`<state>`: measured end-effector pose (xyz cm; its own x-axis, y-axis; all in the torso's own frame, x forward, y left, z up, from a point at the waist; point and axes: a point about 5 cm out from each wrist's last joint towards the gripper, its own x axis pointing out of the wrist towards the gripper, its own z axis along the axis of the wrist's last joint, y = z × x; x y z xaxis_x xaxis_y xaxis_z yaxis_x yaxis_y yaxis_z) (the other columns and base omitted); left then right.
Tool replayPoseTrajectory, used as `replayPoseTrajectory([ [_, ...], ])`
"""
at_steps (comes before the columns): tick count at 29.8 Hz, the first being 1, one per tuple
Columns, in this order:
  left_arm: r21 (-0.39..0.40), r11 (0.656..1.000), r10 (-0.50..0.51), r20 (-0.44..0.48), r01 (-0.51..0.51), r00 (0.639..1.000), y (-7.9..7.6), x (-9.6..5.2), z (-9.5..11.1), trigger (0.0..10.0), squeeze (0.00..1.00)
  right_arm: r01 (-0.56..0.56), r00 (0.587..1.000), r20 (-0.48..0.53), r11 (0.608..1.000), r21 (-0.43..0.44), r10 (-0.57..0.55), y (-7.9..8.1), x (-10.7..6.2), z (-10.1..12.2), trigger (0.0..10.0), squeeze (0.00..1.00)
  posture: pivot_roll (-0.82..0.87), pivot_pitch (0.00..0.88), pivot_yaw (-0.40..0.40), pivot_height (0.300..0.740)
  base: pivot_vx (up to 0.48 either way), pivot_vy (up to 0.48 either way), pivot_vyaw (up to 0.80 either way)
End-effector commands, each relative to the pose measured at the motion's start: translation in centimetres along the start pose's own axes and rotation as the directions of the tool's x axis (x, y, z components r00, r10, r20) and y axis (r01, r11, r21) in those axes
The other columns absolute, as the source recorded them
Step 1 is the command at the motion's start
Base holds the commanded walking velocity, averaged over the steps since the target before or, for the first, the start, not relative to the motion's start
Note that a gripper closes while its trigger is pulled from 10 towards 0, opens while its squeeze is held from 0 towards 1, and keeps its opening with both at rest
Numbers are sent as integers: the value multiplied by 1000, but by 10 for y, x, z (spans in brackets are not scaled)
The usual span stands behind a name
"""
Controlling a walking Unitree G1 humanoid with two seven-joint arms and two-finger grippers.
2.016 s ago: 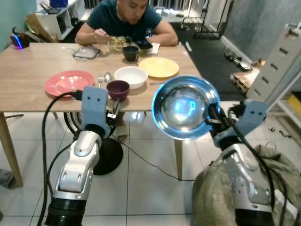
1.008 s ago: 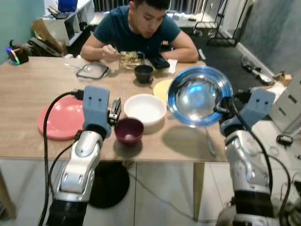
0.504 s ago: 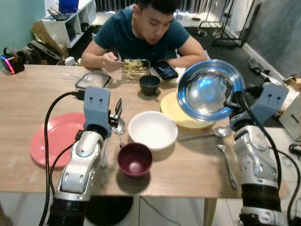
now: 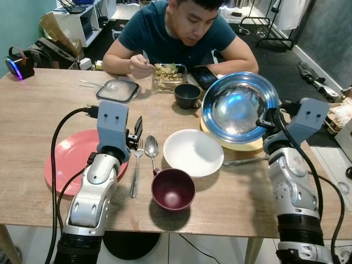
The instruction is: Setting the table
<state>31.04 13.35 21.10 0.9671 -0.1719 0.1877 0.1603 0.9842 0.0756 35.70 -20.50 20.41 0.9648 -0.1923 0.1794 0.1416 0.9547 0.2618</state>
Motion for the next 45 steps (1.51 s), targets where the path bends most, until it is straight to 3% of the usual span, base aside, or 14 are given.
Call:
replayPoseTrajectory([
  [1,-28,995,-99,-18,99,995,-8,-7,-2,10000,0,15,1000,-17,998,61,-14,3,4,-4,10000,0,-8,0,54,740,0,0,0],
  [5,-35,962,-269,8,269,963,-18,-21,7,10000,0,27,997,-80,990,142,-16,8,13,-16,10000,0,18,0,53,740,0,0,0],
  [8,-28,941,-337,39,338,941,-21,-28,19,10000,0,31,995,-97,983,184,-14,13,22,-18,10000,0,48,0,48,740,0,0,0],
  [16,-20,934,-356,55,357,933,-19,-39,33,10000,0,85,994,-83,974,208,-69,8,36,-11,10000,0,92,0,40,740,0,0,0],
  [21,-27,935,-351,41,352,935,-18,-46,36,10000,0,82,995,-63,983,162,-72,7,41,-7,10000,0,116,34,40,740,0,0,0],
  [27,-53,937,-346,18,346,938,-20,-60,44,10000,0,126,991,34,985,117,-131,-8,49,12,10000,0,150,111,49,740,0,0,0],
  [32,-58,928,-368,23,368,930,-22,-66,47,10000,0,151,986,55,986,69,-155,-16,50,17,10000,0,157,132,52,740,0,0,0],
  [37,-51,916,-398,31,399,917,-18,-74,57,10000,0,191,981,47,982,-3,-190,-32,48,15,10000,0,163,157,58,740,0,0,0],
  [45,-52,920,-389,20,390,921,-16,-74,60,10000,0,210,978,26,976,-62,-208,-41,44,7,10000,0,160,170,61,740,0,0,0],
])
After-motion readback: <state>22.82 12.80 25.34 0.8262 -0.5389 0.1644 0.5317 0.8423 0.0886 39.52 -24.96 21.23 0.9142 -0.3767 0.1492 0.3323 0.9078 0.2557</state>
